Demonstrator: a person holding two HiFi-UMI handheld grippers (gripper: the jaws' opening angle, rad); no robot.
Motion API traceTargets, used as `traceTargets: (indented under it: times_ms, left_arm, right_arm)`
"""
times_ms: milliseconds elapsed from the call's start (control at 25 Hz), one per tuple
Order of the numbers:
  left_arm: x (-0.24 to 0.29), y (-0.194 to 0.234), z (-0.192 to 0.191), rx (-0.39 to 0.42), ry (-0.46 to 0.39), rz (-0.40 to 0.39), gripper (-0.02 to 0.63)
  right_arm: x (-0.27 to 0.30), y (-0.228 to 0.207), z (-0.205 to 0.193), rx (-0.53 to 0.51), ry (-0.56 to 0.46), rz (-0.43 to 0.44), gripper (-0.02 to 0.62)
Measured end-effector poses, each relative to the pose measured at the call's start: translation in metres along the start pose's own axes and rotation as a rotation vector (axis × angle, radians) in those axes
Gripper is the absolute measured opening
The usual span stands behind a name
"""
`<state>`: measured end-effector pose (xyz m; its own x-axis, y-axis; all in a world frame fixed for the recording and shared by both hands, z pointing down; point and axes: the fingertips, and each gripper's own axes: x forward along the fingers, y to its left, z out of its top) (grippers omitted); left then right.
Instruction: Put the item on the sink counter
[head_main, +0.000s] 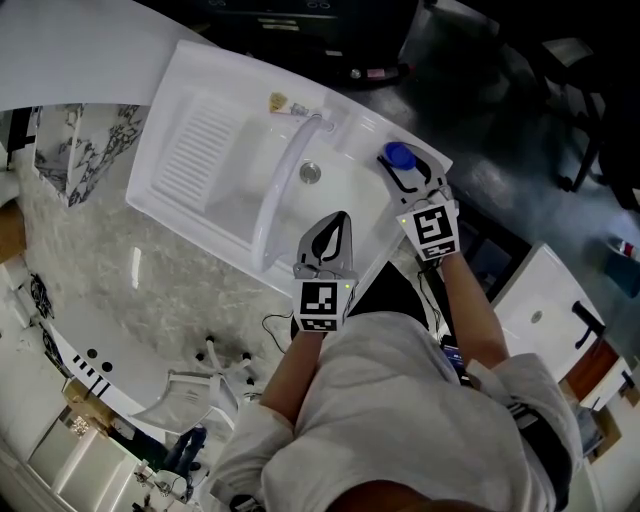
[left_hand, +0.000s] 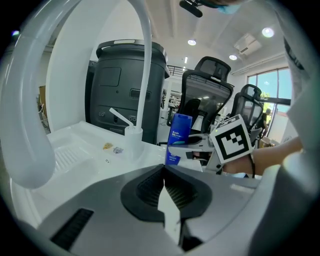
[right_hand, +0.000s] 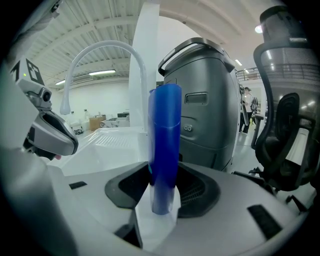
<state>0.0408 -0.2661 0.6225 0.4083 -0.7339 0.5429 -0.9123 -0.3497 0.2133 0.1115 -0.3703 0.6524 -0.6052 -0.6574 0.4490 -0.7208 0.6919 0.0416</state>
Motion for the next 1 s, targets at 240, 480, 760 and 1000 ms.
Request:
traceTargets:
  times_ms: [240,480,760,1000]
  left_arm:
    - [-0.0016,0.0019,0.0012,-0.003,-0.001,0.004,0.011]
    - [-0.0031,0.0059,0.0021,-0.004,-0.006,0.009,0.011]
    - [-0.0046,0.0032,0.0014,-0.001,-0.009,0.002,0.011]
    - [-0.0093,0.0009,0.0022,0.003,-0.014,0.002,0.009]
  right_arm:
    - [0.0074,-0.0027,0.0027,0.003,-0.006,-0.002,0.158]
    - [0.0090,0.0003,0.0016,-0.024,0.000,0.001,0.160]
    - [0.0059,0.0027,-0.0018,-0.030,0.003,-0.003,0.158]
    - [0.0055,0.0020,-0.0024,-0.024,-0.009,-0.010,0.160]
